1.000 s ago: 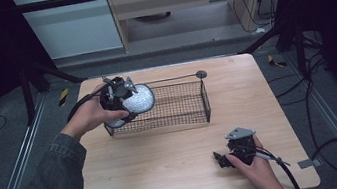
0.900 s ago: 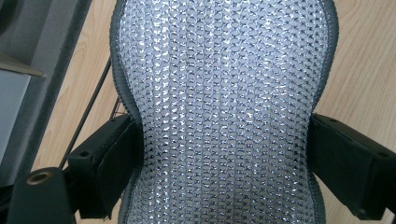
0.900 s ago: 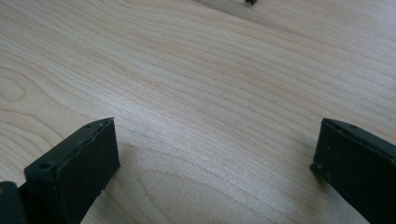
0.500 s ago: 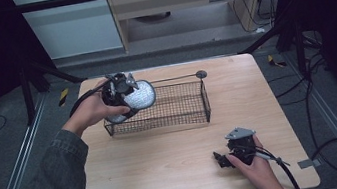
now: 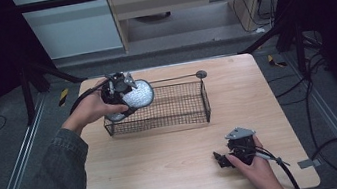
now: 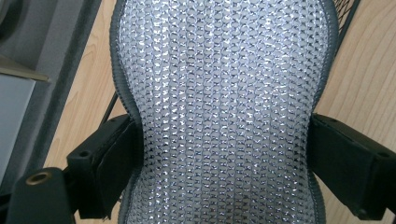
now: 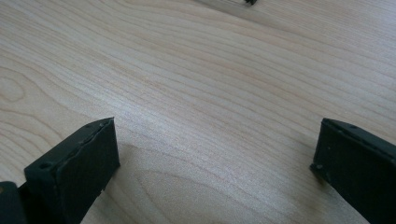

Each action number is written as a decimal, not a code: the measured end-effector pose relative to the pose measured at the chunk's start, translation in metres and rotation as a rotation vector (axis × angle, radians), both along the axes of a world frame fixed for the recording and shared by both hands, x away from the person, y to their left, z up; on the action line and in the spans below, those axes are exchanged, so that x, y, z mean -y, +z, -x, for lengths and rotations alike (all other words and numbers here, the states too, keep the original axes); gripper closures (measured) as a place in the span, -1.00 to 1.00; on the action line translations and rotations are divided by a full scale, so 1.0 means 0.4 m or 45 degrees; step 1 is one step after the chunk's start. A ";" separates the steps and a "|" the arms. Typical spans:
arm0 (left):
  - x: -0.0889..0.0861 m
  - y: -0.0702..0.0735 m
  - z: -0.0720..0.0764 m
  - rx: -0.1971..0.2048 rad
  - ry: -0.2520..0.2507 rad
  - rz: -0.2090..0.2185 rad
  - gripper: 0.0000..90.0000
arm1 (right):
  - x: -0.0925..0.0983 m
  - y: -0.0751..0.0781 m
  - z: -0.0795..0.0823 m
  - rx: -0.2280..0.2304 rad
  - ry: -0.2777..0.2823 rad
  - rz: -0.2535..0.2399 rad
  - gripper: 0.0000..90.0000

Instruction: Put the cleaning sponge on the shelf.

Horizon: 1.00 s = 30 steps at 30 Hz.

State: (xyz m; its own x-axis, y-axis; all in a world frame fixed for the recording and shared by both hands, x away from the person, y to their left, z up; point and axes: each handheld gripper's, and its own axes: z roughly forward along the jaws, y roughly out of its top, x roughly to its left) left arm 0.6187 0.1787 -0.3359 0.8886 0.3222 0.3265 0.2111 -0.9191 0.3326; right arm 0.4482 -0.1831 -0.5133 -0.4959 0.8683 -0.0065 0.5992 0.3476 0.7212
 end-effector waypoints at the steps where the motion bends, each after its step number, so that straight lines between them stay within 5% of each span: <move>1: -0.001 -0.001 0.000 -0.001 -0.001 0.000 -0.76 | 0.000 0.000 0.000 0.000 0.000 0.001 -0.99; 30: -0.001 -0.034 -0.037 -0.017 -0.019 -0.006 -0.76 | 0.000 0.000 0.000 0.000 0.000 0.001 -0.99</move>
